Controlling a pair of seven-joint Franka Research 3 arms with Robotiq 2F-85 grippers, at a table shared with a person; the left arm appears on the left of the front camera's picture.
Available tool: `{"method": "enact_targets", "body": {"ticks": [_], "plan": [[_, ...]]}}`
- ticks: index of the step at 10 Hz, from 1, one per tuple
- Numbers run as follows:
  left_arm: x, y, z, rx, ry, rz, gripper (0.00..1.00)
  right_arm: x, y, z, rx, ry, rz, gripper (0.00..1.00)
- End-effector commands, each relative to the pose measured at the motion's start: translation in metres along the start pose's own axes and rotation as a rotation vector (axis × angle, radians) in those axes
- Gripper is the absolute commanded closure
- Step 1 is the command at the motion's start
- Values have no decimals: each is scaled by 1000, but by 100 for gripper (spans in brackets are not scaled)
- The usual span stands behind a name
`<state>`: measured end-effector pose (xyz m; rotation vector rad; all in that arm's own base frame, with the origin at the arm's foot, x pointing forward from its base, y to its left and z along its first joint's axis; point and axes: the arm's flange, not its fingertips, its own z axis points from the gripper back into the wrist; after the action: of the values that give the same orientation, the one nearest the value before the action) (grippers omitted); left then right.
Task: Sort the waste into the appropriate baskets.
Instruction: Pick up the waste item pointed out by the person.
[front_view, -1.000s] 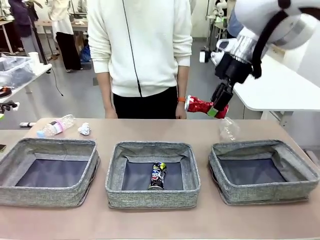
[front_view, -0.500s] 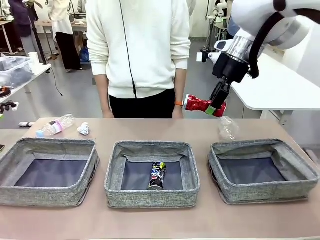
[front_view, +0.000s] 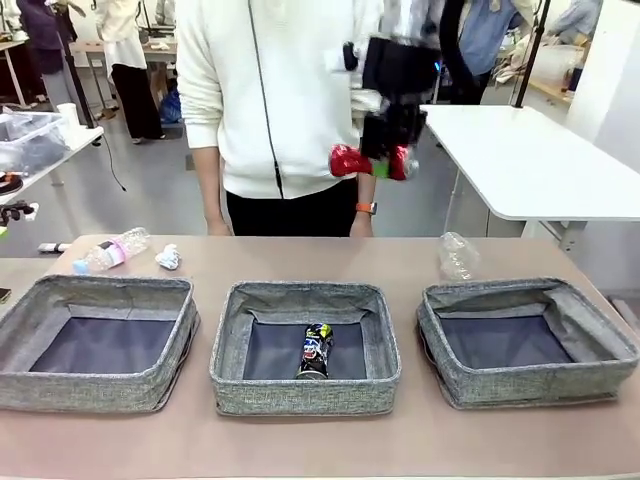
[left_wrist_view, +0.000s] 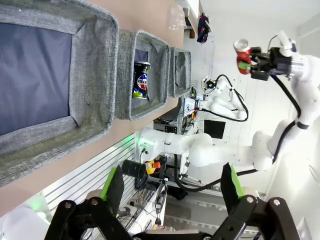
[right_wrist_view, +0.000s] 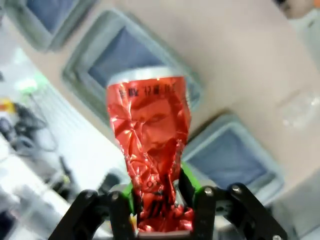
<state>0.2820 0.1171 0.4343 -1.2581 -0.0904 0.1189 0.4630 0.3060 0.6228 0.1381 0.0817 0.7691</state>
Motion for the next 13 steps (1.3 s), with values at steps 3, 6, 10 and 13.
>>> {"method": "enact_targets", "body": {"ticks": [3,6,10,13], "plan": [[-1,-4,1,-17,-4,1,0,87,70,69,-141,27,-465,72],[-1,-4,1,-17,-4,1,0,104,117,122,-410,-15,-733,72],[-1,-4,1,-17,-4,1,0,92,130,158,-458,-81,-797,72],[-1,-4,1,-17,-4,1,0,32,110,95,-455,-77,-782,72]]}}
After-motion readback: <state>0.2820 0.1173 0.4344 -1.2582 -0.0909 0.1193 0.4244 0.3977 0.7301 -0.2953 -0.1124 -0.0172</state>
